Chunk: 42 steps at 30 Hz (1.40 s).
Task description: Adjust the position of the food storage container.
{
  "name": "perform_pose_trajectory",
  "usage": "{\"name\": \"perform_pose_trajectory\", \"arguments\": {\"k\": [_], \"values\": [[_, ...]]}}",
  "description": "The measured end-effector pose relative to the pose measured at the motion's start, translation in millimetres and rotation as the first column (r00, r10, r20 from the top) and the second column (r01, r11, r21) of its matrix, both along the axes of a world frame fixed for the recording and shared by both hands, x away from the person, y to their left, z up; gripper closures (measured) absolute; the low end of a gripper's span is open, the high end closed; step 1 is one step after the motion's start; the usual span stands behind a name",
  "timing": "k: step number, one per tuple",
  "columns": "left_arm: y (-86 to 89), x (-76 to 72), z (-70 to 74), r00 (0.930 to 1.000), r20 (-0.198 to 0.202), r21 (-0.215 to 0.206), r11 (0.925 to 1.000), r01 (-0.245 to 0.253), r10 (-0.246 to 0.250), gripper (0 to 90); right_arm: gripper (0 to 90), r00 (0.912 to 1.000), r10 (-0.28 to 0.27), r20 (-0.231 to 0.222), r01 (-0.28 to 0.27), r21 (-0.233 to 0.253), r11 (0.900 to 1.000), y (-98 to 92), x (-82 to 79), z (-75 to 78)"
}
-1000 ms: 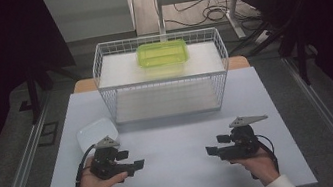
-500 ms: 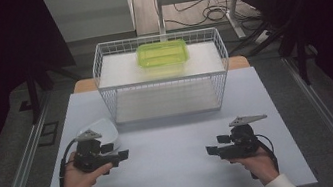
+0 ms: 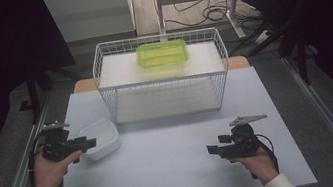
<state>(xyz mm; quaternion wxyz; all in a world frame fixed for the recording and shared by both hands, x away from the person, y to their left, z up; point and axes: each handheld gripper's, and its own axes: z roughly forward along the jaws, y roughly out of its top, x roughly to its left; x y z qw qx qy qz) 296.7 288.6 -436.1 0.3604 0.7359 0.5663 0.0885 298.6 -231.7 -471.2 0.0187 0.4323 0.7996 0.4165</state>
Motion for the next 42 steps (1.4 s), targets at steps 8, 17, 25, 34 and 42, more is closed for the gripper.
{"name": "perform_pose_trajectory", "arguments": {"k": [8, 17, 25, 34, 42], "values": [[26.4, 44.0, 4.1, 0.9983, -0.036, -0.022, 0.9987, -0.046, 0.046, 75.7, 30.3, 0.9999, -0.001, -0.011, 0.001, -0.002, 1.000, 0.3, 2.1, -1.3], [38.9, 83.5, 1.4, 0.9961, -0.079, 0.003, 0.9993, -0.038, 0.038, 89.7, 30.3, 0.9999, 0.002, -0.010, -0.002, 0.003, 1.000, -1.8, 2.6, -3.4], [38.7, 108.9, -22.1, 0.9911, -0.120, 0.056, 0.9971, -0.052, 0.059, 89.8, 30.4, 0.9999, -0.004, -0.016, 0.004, 0.003, 1.000, -2.8, 2.5, -4.3], [39.7, 122.0, -40.3, 0.9867, -0.162, 0.068, 0.9977, -0.005, 0.016, 89.8, 30.5, 0.9994, 0.009, -0.033, -0.009, -0.012, 1.000, -0.4, 4.7, -7.8], [31.5, 121.0, -42.9, 0.9856, -0.168, 0.071, 0.9971, 0.027, -0.015, 90.0, 30.4, 0.9994, 0.022, -0.026, -0.022, -0.015, 1.000, 0.6, 5.2, -8.2]]}}
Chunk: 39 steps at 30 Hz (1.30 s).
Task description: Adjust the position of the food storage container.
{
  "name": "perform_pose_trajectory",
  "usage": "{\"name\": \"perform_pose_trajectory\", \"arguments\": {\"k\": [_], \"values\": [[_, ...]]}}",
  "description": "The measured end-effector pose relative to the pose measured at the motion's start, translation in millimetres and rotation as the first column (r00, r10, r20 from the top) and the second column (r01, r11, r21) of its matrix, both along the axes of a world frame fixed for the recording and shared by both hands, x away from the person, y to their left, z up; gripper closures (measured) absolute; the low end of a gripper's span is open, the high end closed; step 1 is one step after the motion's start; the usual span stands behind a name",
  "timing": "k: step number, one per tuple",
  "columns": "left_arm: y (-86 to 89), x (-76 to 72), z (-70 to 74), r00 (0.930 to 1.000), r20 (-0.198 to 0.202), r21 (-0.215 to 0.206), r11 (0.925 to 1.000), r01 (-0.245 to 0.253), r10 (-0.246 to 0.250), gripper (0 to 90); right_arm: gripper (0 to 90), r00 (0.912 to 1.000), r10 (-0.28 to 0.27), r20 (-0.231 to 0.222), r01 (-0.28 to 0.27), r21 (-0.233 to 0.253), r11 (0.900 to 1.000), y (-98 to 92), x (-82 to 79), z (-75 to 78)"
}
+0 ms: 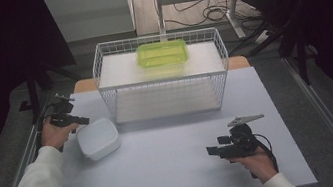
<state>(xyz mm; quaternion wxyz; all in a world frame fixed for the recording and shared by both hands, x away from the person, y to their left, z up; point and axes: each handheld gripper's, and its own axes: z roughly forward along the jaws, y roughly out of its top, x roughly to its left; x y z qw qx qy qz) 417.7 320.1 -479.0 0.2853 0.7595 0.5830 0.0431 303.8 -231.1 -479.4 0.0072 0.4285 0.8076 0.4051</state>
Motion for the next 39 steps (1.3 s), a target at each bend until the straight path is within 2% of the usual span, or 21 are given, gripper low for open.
{"name": "perform_pose_trajectory", "arguments": {"k": [5, 7, 9, 16, 22, 24, 30, 31, 35, 39], "values": [[-6.1, -4.3, 1.9, 0.9996, -0.005, 0.000, 0.9997, 0.026, -0.026, 90.0, 30.4, 1.0000, 0.006, 0.003, -0.006, 0.001, 1.000, 0.9, -1.5, 1.4], [-9.7, -7.6, 2.3, 0.9997, -0.006, -0.022, 0.9994, 0.025, -0.026, 90.0, 30.4, 1.0000, 0.005, 0.003, -0.005, 0.003, 1.000, 0.4, -1.6, 2.0], [-13.7, -12.3, 1.7, 0.9998, -0.013, -0.037, 0.9992, 0.016, -0.017, 90.0, 30.5, 1.0000, 0.003, 0.002, -0.003, 0.008, 1.000, 0.3, -1.5, 2.1], [-25.5, -29.5, -6.3, 0.9992, -0.029, -0.046, 0.9986, 0.027, -0.028, 89.9, 30.5, 0.9995, 0.025, 0.021, -0.025, 0.024, 0.999, 0.7, -4.3, 5.6], [-42.2, -45.5, -10.7, 0.9988, -0.030, -0.049, 0.9981, 0.038, -0.040, 89.9, 30.5, 0.9989, 0.034, 0.031, -0.034, 0.025, 0.999, 3.6, -5.8, 9.3], [-48.8, -49.9, -11.8, 0.9979, -0.033, -0.042, 0.9976, 0.055, -0.057, 90.0, 30.5, 0.9987, 0.039, 0.032, -0.039, 0.021, 0.999, 5.2, -6.2, 10.1], [-66.0, -57.6, -16.6, 0.9934, -0.051, -0.067, 0.9928, 0.100, -0.103, 90.0, 30.5, 0.9984, 0.048, 0.031, -0.049, 0.013, 0.999, 8.3, -6.2, 8.8], [-68.2, -58.1, -17.2, 0.9937, -0.053, -0.068, 0.9931, 0.095, -0.099, 90.0, 30.5, 0.9984, 0.049, 0.030, -0.049, 0.012, 0.999, 8.4, -6.1, 8.7], [-65.9, -58.2, -15.5, 0.9948, -0.049, -0.063, 0.9942, 0.087, -0.090, 89.9, 30.9, 0.9984, 0.047, 0.032, -0.048, 0.016, 0.999, 7.0, -5.4, 9.2], [-49.7, -64.4, -3.0, 0.9993, -0.019, -0.063, 0.9975, 0.032, -0.033, 89.9, 30.9, 0.9989, 0.037, 0.029, -0.038, 0.022, 0.999, 4.0, -5.2, 10.0]]}}
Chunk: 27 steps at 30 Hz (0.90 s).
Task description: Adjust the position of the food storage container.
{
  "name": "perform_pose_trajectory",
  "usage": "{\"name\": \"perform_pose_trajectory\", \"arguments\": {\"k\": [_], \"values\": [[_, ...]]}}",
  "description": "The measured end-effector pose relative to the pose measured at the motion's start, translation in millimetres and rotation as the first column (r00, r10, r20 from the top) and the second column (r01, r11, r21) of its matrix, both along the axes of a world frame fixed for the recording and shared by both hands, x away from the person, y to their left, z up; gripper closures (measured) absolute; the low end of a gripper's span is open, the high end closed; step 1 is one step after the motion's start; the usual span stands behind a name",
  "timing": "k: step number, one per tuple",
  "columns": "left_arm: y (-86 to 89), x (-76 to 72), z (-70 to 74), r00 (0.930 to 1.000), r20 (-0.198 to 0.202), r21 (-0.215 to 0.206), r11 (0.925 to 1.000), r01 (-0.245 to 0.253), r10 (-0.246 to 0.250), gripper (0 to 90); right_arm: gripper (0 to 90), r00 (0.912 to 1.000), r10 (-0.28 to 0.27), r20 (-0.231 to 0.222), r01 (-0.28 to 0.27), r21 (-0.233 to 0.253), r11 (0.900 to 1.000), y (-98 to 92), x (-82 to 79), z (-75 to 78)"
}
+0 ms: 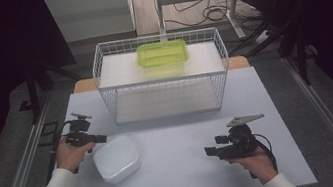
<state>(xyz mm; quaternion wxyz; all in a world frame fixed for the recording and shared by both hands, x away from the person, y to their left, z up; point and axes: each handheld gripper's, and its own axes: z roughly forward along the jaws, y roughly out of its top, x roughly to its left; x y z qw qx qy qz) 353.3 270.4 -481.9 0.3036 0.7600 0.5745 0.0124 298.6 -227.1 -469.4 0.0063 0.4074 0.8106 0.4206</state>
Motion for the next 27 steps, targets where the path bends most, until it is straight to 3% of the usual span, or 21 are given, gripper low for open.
{"name": "perform_pose_trajectory", "arguments": {"k": [2, 7, 14, 19, 27], "values": [[8.4, -9.1, 9.5, 0.9998, 0.015, 0.016, 0.9997, -0.016, 0.016, 89.9, 30.9, 1.0000, -0.006, 0.003, 0.006, 0.000, 1.000, -1.6, 0.0, -0.3], [24.6, -39.5, 24.9, 0.9982, 0.030, -0.001, 0.9987, -0.052, 0.052, 89.9, 30.9, 1.0000, -0.009, 0.000, 0.009, -0.004, 1.000, -3.7, 0.5, -1.6], [28.1, -78.5, 10.5, 0.9984, -0.018, -0.004, 0.9985, -0.054, 0.054, 89.9, 30.9, 1.0000, -0.004, 0.000, 0.004, -0.006, 1.000, -0.5, 0.7, -1.7], [25.6, -88.0, -5.3, 0.9968, -0.052, 0.009, 0.9982, -0.060, 0.060, 89.9, 30.9, 1.0000, -0.003, -0.001, 0.003, -0.007, 1.000, 2.2, 2.7, -1.8], [11.3, -83.2, -11.7, 0.9963, -0.071, -0.012, 0.9988, -0.048, 0.047, 89.8, 30.9, 0.9998, -0.019, -0.004, 0.019, -0.013, 1.000, 0.9, 4.5, -2.1]]}}
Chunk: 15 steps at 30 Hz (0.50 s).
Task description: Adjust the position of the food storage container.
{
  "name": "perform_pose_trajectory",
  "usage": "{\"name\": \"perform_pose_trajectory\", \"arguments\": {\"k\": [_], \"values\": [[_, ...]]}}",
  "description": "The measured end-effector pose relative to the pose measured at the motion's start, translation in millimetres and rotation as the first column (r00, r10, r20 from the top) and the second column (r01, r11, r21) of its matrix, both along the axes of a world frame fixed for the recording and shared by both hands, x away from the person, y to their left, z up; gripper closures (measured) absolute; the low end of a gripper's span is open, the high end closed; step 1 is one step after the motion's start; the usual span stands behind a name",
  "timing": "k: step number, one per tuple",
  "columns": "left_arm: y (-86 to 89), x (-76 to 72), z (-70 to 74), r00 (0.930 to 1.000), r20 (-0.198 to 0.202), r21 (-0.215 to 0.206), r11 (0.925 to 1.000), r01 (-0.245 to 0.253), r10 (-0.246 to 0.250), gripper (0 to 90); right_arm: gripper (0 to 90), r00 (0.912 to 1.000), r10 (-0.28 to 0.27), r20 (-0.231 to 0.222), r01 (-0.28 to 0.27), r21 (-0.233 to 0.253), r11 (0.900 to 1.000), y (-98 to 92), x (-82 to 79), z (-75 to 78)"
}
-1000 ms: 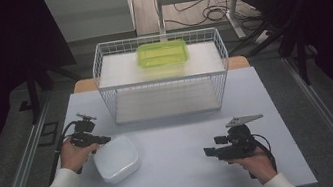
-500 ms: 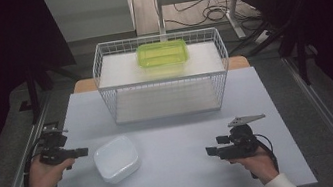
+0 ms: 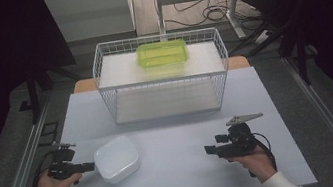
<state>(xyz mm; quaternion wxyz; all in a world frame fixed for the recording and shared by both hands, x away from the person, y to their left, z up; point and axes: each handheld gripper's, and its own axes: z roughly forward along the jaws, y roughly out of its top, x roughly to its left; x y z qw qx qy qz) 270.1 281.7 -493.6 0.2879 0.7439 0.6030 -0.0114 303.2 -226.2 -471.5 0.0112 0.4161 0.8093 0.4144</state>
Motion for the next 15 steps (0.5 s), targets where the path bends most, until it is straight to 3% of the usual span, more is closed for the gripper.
{"name": "perform_pose_trajectory", "arguments": {"k": [15], "values": [[-27.6, 28.7, -3.5, 0.9995, -0.020, -0.037, 0.9991, 0.023, -0.024, 89.8, 30.9, 0.9993, -0.037, -0.005, 0.037, 0.014, 0.999, -9.7, -0.9, 1.3]]}}
